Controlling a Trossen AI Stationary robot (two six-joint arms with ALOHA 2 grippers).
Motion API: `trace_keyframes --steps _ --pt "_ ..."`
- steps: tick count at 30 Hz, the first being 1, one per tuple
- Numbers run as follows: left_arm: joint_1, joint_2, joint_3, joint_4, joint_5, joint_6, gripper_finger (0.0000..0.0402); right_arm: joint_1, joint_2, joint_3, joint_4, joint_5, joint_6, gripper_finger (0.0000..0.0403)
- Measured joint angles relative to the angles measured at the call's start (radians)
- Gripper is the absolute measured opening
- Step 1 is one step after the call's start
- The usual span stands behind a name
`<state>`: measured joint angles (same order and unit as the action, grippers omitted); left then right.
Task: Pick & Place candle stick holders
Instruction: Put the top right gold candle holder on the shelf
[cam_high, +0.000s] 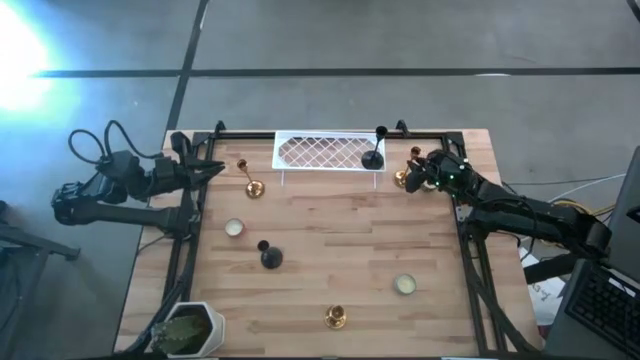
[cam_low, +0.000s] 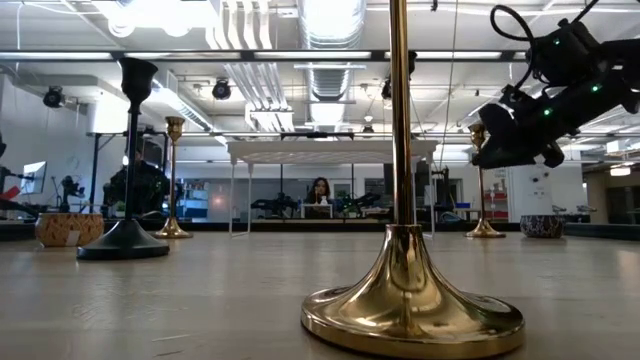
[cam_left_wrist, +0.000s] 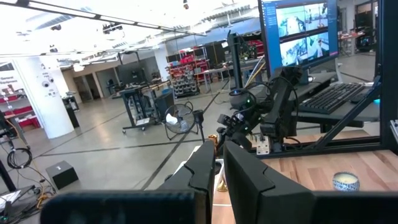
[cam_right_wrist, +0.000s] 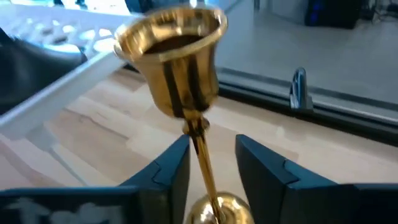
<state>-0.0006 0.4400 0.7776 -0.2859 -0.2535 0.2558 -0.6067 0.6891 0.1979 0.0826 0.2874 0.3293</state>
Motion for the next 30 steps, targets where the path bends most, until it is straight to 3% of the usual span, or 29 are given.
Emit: trace_keyframes --steps 6,12,15,23,26,30 --pt "0.000 0.000 0.000 0.000 0.000 0.000 0.0039 0.000 0.000 0.014 0.011 0.003 -0.009 0.0022" --pt "0.000 0.000 0.000 0.000 0.000 0.009 0.0039 -0.004 0.001 0.125 -0.005 0.017 -0.068 0.0013" --pt "0.000 0.000 0.000 0.000 0.000 0.009 0.0039 -0.017 0.003 0.229 -0.127 0.058 -0.116 0.0011" --pt "0.000 0.000 0.000 0.000 0.000 0.011 0.0039 -0.069 0.092 0.537 -0.330 0.048 -0.252 0.0010" --pt "0.000 0.000 0.000 0.000 0.000 0.014 0.0039 -0.099 0.167 0.642 -0.338 -0.033 -0.320 0.0010" --pt "0.000 0.000 0.000 0.000 0.000 0.021 0.0039 -0.180 0.295 0.755 -0.341 -0.228 -0.371 0.0009"
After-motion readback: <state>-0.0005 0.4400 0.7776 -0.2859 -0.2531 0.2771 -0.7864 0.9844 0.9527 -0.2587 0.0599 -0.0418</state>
